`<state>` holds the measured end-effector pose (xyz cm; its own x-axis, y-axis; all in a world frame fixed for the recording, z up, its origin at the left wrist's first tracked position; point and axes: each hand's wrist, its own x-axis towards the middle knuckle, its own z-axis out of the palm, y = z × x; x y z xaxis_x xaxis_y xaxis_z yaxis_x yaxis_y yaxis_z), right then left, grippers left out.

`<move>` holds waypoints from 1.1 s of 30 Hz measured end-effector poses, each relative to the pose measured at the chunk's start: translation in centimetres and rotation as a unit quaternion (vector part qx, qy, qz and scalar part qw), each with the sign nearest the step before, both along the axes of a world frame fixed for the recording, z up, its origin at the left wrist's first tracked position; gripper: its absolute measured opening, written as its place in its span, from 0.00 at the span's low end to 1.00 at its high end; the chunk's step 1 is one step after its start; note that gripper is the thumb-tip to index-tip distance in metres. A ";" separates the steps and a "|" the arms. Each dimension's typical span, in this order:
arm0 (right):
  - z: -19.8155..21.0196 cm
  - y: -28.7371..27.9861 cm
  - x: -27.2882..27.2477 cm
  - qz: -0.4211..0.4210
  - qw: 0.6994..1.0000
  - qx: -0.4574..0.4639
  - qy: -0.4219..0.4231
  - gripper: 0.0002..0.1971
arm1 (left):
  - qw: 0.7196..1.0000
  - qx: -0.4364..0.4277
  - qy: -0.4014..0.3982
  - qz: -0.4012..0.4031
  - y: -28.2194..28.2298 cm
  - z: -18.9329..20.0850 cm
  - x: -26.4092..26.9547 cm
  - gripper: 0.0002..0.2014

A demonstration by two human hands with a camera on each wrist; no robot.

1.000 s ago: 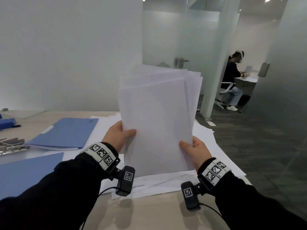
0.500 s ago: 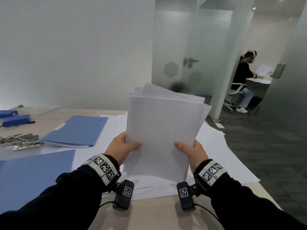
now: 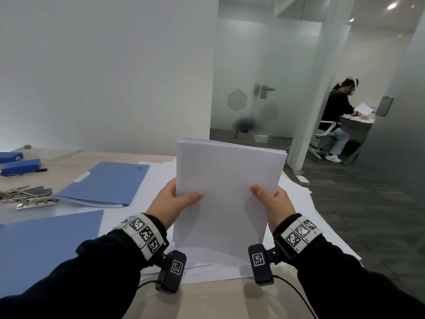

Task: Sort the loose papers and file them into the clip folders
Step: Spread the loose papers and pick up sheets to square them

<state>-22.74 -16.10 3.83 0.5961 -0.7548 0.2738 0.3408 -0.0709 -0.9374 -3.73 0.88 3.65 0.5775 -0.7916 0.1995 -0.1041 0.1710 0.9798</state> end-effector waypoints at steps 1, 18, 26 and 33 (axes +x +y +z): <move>0.5 -0.1 0.0 -0.004 1.000 -0.008 -0.003 0.40 | 1.000 -0.020 -0.004 0.006 -0.1 0.9 0.1 0.26; 5.7 -0.5 0.5 -0.072 0.997 -0.017 0.024 0.32 | 0.991 -0.054 0.023 0.124 -2.5 7.7 -0.5 0.28; 0.7 0.6 -0.9 -0.037 0.998 0.025 0.049 0.09 | 0.999 0.027 0.018 0.035 -1.9 1.8 -1.1 0.19; 2.4 -0.2 -0.7 -0.016 0.999 0.029 0.015 0.11 | 0.998 -0.002 -0.003 0.061 -2.3 1.9 -0.7 0.16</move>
